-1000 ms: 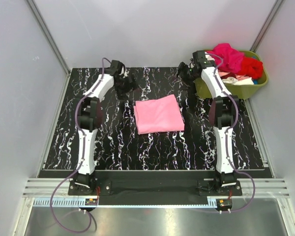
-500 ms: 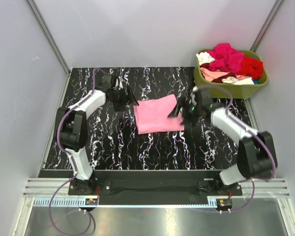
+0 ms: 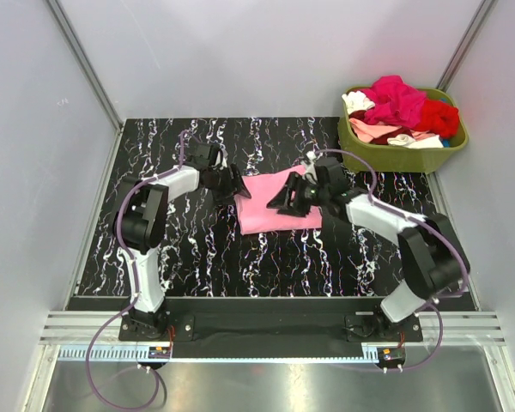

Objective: Fold and stack the t-shirts
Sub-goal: Fold the tshirt

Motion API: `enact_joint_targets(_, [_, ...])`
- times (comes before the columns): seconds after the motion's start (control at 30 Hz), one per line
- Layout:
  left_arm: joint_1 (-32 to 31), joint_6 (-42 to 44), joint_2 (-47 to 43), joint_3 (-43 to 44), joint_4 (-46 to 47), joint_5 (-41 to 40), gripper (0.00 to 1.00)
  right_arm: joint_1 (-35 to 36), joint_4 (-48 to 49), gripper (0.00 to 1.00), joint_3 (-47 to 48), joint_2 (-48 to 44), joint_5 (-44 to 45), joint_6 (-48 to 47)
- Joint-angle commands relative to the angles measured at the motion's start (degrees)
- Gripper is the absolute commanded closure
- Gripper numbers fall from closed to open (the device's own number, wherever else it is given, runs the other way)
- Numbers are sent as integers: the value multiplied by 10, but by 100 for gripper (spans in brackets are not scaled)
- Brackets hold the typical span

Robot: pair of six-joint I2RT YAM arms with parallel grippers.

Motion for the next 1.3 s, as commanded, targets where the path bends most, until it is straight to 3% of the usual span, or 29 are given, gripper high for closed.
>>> enact_joint_targets(0.0, [2, 6, 15, 19, 14, -6, 33, 23, 85, 50, 57, 67, -52, 43])
enact_joint_targets(0.03, [2, 7, 15, 14, 19, -5, 34, 27, 102, 67, 70, 100, -55, 71])
enact_joint_targets(0.17, [3, 13, 12, 2, 20, -7, 37, 48, 172, 81, 106, 175, -71, 123])
enact_joint_targets(0.47, [9, 24, 24, 3, 8, -6, 43, 99, 337, 85, 43, 297, -85, 222])
enact_joint_targets(0.6, [14, 28, 21, -1, 3, -2, 43, 98, 359, 87, 43, 344, -94, 230])
enact_joint_targets(0.7, [17, 40, 9, 5, -14, -8, 43, 99, 359, 87, 44, 330, -98, 228])
enact_joint_targets(0.8, [20, 48, -5, 13, -33, -14, 43, 99, 319, 82, 58, 284, -107, 212])
enact_joint_targets(0.93, [22, 55, -25, 28, -61, -25, 43, 99, 214, 52, 110, 196, -107, 151])
enact_joint_targets(0.97, [22, 55, -33, 29, -65, -26, 43, 98, 153, 39, 123, 178, -98, 134])
enact_joint_targets(1.0, [22, 57, -37, 33, -68, -29, 42, 93, 120, 36, 137, 146, -90, 116])
enact_joint_targets(1.07, [22, 57, -49, 34, -75, -37, 39, 80, 47, 31, 180, 125, -80, 73])
enact_joint_targets(1.23, [21, 45, -72, 3, -53, -40, 34, -28, 14, 31, 226, 139, -136, 65])
enact_joint_targets(1.27, [20, 40, -79, -14, -46, -40, 26, -43, -12, 32, 232, 147, -149, 59])
